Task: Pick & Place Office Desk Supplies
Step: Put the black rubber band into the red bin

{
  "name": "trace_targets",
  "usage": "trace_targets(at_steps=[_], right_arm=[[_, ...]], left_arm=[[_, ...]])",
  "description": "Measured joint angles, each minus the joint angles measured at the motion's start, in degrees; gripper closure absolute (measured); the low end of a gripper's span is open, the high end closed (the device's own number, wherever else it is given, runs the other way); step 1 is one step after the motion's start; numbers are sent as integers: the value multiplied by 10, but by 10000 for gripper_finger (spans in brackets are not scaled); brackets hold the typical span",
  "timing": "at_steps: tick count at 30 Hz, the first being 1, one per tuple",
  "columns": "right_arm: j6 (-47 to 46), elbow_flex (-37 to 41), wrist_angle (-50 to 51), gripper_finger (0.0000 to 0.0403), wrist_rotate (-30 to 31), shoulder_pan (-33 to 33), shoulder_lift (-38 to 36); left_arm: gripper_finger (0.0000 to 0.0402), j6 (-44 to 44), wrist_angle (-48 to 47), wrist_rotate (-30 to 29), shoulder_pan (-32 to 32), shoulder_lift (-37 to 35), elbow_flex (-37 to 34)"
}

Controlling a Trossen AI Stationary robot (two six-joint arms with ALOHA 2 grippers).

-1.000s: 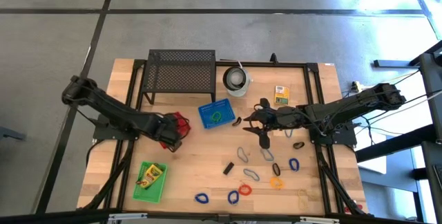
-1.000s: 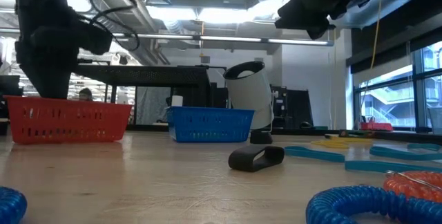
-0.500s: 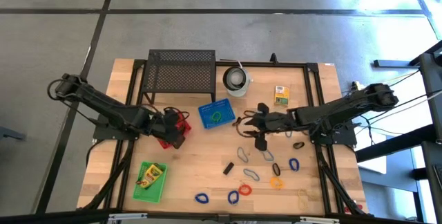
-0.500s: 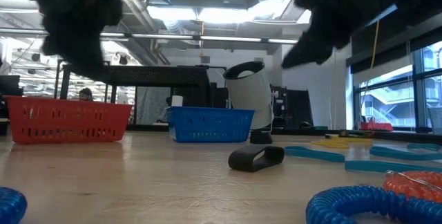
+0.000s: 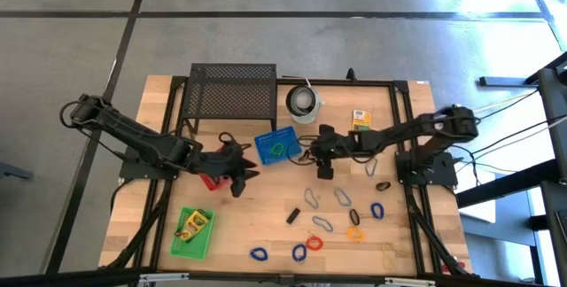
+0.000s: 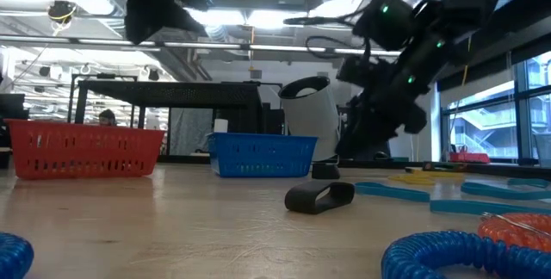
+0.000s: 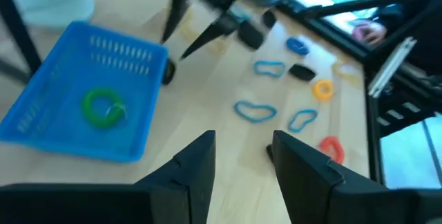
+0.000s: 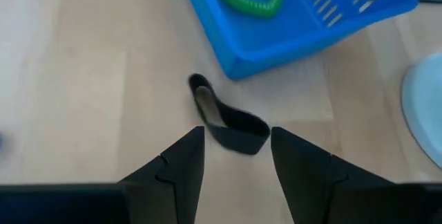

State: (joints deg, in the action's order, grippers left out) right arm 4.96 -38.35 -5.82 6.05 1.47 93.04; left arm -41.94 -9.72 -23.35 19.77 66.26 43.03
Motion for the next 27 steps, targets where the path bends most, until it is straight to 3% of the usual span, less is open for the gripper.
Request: trace_targets(at_steps=[7,18,27], right_arm=[[32,0,-58,234,-52,24,46],[31,-2,-82,238,-62,32,81],[-31,-2,-79,256,-147,33,82]], left_arm=[[264,33,24,0,0,0,0],[268,37,23,0,0,0,0],[269,37,23,5,0,0,0]])
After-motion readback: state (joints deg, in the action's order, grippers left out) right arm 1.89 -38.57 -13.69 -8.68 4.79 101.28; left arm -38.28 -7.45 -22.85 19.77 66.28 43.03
